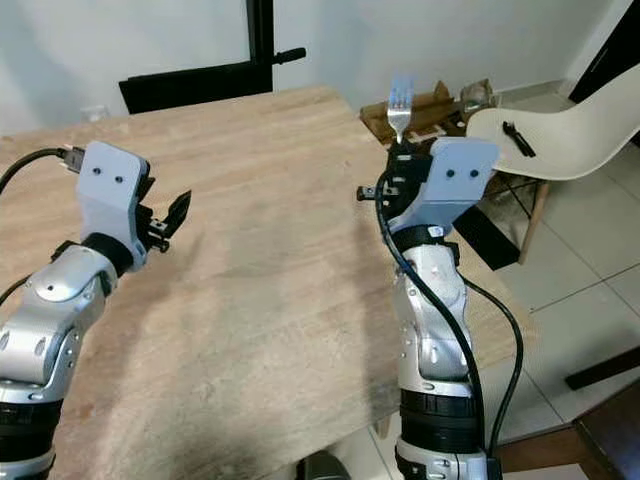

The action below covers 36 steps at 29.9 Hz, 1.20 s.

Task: Setting the table

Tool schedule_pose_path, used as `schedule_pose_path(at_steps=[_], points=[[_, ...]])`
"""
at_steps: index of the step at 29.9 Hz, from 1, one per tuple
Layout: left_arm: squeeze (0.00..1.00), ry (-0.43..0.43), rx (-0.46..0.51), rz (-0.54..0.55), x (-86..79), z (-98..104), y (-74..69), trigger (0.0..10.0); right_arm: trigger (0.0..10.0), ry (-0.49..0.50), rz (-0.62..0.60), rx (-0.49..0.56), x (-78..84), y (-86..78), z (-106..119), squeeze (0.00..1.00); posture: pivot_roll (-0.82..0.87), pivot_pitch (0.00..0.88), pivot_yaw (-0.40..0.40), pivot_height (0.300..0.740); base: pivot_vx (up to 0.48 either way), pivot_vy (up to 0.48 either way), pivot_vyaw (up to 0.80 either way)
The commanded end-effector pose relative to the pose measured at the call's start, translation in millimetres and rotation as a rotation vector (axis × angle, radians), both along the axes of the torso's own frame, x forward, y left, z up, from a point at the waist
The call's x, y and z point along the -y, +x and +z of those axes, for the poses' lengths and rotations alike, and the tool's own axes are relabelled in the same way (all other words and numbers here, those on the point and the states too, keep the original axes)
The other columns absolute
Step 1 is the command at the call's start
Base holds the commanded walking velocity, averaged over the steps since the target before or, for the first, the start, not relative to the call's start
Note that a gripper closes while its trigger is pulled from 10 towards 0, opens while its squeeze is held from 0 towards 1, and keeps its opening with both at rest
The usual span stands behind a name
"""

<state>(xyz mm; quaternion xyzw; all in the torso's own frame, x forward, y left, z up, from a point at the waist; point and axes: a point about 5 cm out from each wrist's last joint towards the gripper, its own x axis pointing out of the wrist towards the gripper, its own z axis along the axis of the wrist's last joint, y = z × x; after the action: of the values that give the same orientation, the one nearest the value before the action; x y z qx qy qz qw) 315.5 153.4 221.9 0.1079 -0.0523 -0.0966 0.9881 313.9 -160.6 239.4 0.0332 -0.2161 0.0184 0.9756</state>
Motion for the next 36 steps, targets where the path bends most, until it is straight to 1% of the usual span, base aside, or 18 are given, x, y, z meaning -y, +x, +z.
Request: schedule_pose_path(at_steps=[1,6,18,24,36], points=[[0.0,0.0,-0.001,0.019,-3.1,-2.0,1.2,10.0,10.0,0.007,-0.011,-0.016,2.4,0.5,-2.9,0.0,-0.1,0.028,0.042,0.74,0.0,0.0,0.0],[0.0,-0.011,0.01,0.026,-5.0,-0.5,1.7,10.0,10.0,0.013,-0.023,-0.025,4.0,0.6,-3.9,0.0,-0.1,0.029,0.042,0.74,0.0,0.0,0.0],[0.0,-0.016,0.02,0.022,-3.0,0.8,3.0,10.0,10.0,0.018,-0.033,-0.045,6.9,1.1,-8.4,0.0,-0.1,0.034,0.041,0.74,0.0,0.0,0.0],[0.0,-0.014,0.022,0.021,-2.7,1.3,3.7,10.0,10.0,0.019,-0.034,-0.049,7.1,1.7,-8.6,0.0,-0.1,0.035,0.042,0.74,-0.301,0.0,0.0],[0.0,-0.012,0.024,0.019,-2.7,1.7,4.4,10.0,10.0,0.019,-0.035,-0.053,7.7,1.7,-9.6,0.0,-0.11,0.041,0.04,0.74,-0.402,0.0,0.0]])
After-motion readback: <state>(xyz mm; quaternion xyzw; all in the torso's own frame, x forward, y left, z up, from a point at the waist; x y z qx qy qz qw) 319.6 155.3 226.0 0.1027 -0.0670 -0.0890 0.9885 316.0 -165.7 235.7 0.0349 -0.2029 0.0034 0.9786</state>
